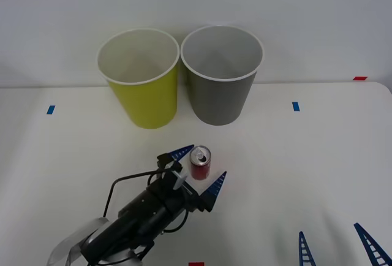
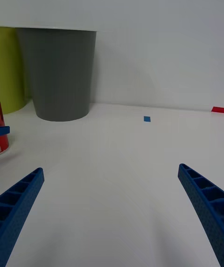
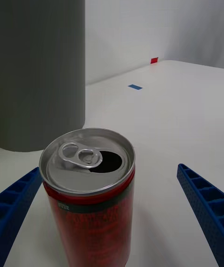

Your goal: Put cans in the gray bin and PET bottles in the light green bin.

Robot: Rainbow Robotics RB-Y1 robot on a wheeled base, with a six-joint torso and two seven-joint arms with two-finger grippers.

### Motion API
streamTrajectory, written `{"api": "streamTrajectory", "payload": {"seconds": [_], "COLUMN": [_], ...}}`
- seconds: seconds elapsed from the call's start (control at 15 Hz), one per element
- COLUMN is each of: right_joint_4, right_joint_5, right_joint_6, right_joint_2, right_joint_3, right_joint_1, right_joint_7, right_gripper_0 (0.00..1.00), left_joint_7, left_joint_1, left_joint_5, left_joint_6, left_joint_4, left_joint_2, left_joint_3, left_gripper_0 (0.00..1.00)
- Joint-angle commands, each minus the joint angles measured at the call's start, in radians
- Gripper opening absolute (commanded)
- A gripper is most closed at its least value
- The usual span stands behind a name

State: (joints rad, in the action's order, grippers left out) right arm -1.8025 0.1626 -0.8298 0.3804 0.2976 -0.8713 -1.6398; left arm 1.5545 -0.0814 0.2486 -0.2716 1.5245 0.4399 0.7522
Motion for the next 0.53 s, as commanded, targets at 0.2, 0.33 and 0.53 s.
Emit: {"api": "streamTrajectory", "payload": {"seconds": [0.2, 0.33, 0.53], "right_joint_4": [0.000, 0.000, 0.000], "right_joint_5": [0.000, 0.000, 0.000], "right_joint_6": [0.000, 0.000, 0.000], "right_joint_2": [0.000, 0.000, 0.000], "right_joint_3": [0.000, 0.000, 0.000], "right_joint_1": [0.000, 0.000, 0.000], "right_joint_7": [0.000, 0.000, 0.000], "right_gripper_0": [1.00, 1.00, 1.00], "left_joint_7": [0.003, 0.003, 0.001], "left_joint_1": [-0.001, -0.006, -0.023], "left_joint_5": [0.006, 0.008, 0.009], "left_joint_6": [0.018, 0.031, 0.057], "left_joint_4": [-0.001, -0.001, 0.000], "left_joint_2": [-0.024, -0.037, -0.043], "left_joint_3": [0.001, 0.001, 0.001], "left_gripper_0": [0.96, 0.96, 0.96]}}
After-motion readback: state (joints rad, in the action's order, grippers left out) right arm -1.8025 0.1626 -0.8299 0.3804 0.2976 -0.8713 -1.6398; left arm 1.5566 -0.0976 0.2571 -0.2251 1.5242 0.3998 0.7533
